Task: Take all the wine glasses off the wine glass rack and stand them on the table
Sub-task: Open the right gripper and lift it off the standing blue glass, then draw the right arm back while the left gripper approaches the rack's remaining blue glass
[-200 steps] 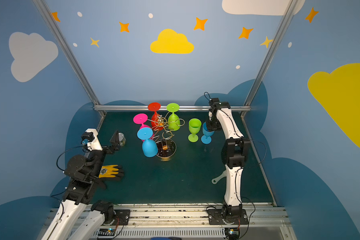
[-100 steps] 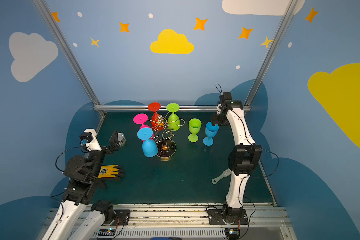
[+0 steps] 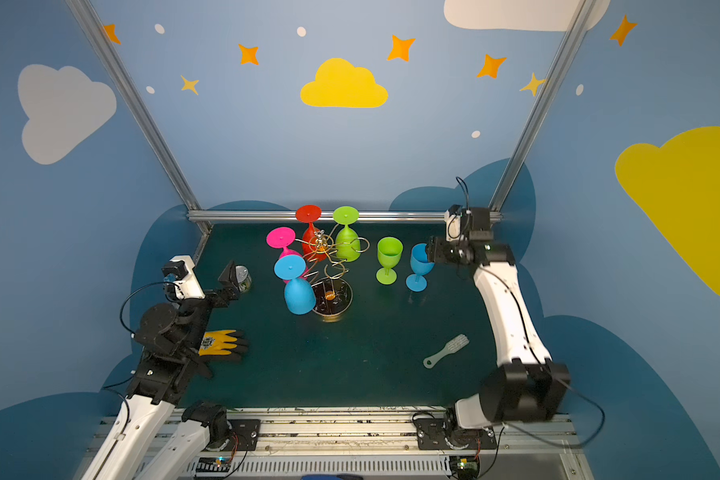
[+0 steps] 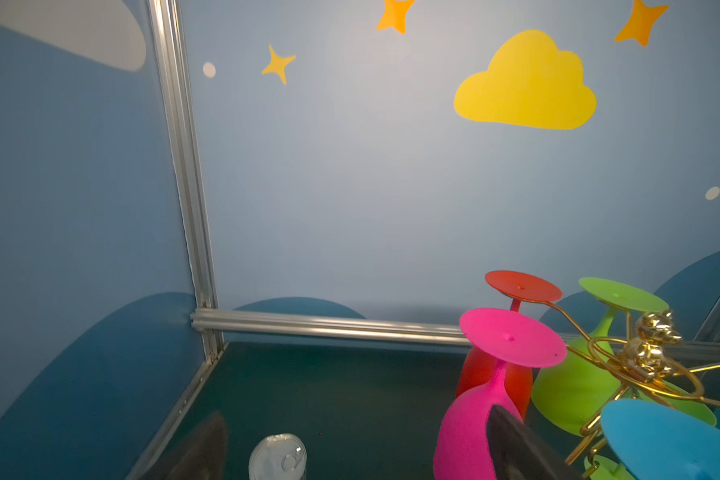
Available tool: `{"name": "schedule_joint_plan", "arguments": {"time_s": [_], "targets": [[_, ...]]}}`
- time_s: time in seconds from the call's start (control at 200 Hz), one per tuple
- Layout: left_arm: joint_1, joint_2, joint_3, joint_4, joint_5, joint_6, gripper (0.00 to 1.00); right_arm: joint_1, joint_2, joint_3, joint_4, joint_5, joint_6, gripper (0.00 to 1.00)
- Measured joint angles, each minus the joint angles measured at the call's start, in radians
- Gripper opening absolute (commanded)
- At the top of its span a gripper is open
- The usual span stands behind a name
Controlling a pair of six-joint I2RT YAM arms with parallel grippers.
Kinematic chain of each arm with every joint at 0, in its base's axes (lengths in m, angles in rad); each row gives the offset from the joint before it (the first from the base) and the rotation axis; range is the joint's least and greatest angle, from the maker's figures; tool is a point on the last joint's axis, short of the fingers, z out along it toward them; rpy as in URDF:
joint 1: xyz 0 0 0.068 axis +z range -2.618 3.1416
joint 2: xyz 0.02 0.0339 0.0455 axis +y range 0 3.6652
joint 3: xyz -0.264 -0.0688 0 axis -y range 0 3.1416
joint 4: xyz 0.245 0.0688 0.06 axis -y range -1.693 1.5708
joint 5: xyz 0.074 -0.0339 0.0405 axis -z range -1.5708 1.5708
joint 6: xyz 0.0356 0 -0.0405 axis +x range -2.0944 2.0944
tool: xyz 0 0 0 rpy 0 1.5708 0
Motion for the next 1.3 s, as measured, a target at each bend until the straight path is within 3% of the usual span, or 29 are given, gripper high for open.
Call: {"name": "schedule_joint_plan", "arguments": {"time_s": [0.105, 0.23, 0.566, 0.716, 0.836, 1.021, 1.297], "targets": [[0.016, 0.027, 0.045, -0.092, 0.027, -0.098, 0.91, 0.003, -0.198, -0.217, 0.160, -0.036, 0.025, 0.76], [0.056, 0.037, 0.068, -0.153, 0.133, -0.229, 0.85, 0.005, -0.301, -0.313, 0.241, -0.072, 0.040, 0.76], [0.261, 0.120, 0.109, -0.229, 0.687, -0.517, 0.67, 0.017, -0.441, -0.456, 0.277, -0.143, 0.062, 0.77], [0.283, 0.194, 0.109, -0.173, 0.914, -0.614, 0.54, 0.022, -0.446, -0.495, 0.293, -0.166, 0.072, 0.76], [0.284, 0.263, 0.115, -0.119, 1.057, -0.673, 0.52, 0.023, -0.435, -0.512, 0.293, -0.180, 0.080, 0.76], [0.265, 0.308, 0.143, -0.095, 1.176, -0.710, 0.56, 0.025, -0.438, -0.517, 0.299, -0.192, 0.083, 0.77], [0.173, 0.352, 0.218, -0.089, 1.198, -0.697, 0.56, 0.027, -0.443, -0.517, 0.306, -0.211, 0.084, 0.77]]}}
